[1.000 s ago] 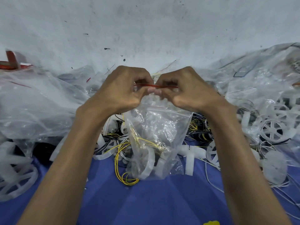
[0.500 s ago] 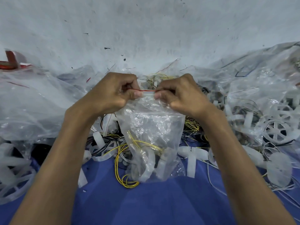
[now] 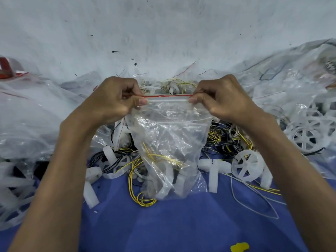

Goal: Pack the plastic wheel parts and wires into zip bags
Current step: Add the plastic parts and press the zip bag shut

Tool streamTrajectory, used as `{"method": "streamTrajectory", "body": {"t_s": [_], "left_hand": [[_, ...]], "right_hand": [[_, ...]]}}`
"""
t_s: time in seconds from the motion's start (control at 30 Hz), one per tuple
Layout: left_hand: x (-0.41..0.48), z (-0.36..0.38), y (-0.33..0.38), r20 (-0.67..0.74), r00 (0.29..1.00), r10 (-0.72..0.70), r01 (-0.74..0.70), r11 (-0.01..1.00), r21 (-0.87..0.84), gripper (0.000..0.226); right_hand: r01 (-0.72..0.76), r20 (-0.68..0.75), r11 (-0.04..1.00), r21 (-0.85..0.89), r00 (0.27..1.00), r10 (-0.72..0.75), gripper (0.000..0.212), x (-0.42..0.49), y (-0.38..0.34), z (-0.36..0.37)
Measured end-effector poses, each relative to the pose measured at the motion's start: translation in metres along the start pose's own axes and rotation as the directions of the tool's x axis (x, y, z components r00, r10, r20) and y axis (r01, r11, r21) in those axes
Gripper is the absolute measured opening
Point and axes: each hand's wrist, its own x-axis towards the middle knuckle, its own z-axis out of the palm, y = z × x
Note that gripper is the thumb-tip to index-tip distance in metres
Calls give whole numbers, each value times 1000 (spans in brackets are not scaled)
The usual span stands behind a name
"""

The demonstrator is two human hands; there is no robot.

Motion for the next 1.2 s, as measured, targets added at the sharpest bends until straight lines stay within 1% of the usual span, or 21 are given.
{"method": "streamTrajectory", "body": {"t_s": [0.1, 0.23, 0.3, 0.37, 0.43, 0.47, 0.53, 0.6, 0.7, 0.77, 0.87, 0.9, 0.93, 0.97, 1.0, 1.03, 1.07, 1.1, 1.13, 1.17, 1.2], "left_hand": [[0, 0, 5, 36, 999, 1, -3, 998, 57, 19], [3, 9, 18, 119, 993, 18, -43, 976, 212, 6], [4, 15, 25, 138, 990, 33, -65, 970, 233, 15], [3, 14, 29, 116, 992, 56, -80, 975, 206, 24], [0, 8, 28, 87, 994, 65, -75, 991, 115, 24], [-1, 4, 25, 76, 996, 56, -61, 995, 73, 21], [-2, -2, 19, 49, 999, 18, -19, 1000, 21, 15], [-1, -4, 11, 19, 999, -26, 26, 1000, 12, 13], [-1, -6, 2, -16, 998, -58, 58, 998, -13, 16], [-1, -8, -3, -29, 998, -55, 55, 998, -2, 22], [-1, -10, -9, -76, 997, -33, 34, 999, 11, 25], [-1, -9, -11, -107, 994, -27, 28, 999, 14, 25], [-1, -9, -13, -137, 990, -19, 22, 1000, 22, 25], [-1, -8, -15, -164, 986, -11, 17, 999, 33, 24], [0, -7, -16, -184, 983, -5, 13, 999, 41, 22], [0, -7, -18, -200, 980, -4, 13, 999, 43, 20], [1, -6, -19, -213, 977, -8, 16, 999, 36, 19], [1, -5, -20, -222, 975, -18, 23, 999, 22, 17], [1, -3, -20, -226, 974, -28, 30, 1000, 4, 14], [2, -1, -20, -225, 974, -38, 36, 999, -15, 10], [3, 2, -19, -222, 974, -50, 43, 998, -36, 7]], "right_hand": [[-21, -12, 999, -50, 1000, 20, 25, -4, -5, 4], [22, 38, 982, -187, 999, -15, 29, -9, -23, 21], [74, 41, 960, -271, 997, -65, 27, -9, -28, 30], [69, -10, 967, -245, 997, -74, 25, -10, -29, 30], [44, -93, 985, -166, 994, -60, 27, -10, -26, 23], [47, -120, 986, -158, 991, -66, 29, -10, -24, 19], [53, -113, 976, -210, 991, -78, 32, -13, -17, 13], [24, -102, 968, -252, 993, -51, 31, -20, -7, 10], [-82, -150, 986, -145, 987, 60, 21, -30, 9, 7], [-138, -229, 989, -52, 966, 123, 16, -35, 11, 13], [-244, -359, 960, 138, 891, 278, 4, -39, 2, 28], [-266, -386, 945, 191, 864, 322, 14, -42, -5, 33], [-253, -398, 949, 186, 864, 308, 28, -48, -12, 38], [-220, -382, 970, 107, 891, 245, 43, -55, -20, 44], [-170, -309, 985, 1, 937, 162, 57, -63, -28, 51], [-122, -187, 989, -81, 977, 106, 66, -71, -36, 59], [-101, -35, 986, -129, 995, 98, 72, -76, -41, 66], [-111, 112, 985, -135, 986, 126, 76, -78, -44, 73], [-128, 223, 986, -106, 963, 149, 77, -78, -43, 78], [-147, 283, 987, -69, 946, 161, 74, -75, -40, 81], [-153, 286, 987, -38, 945, 158, 68, -72, -37, 81]]}}
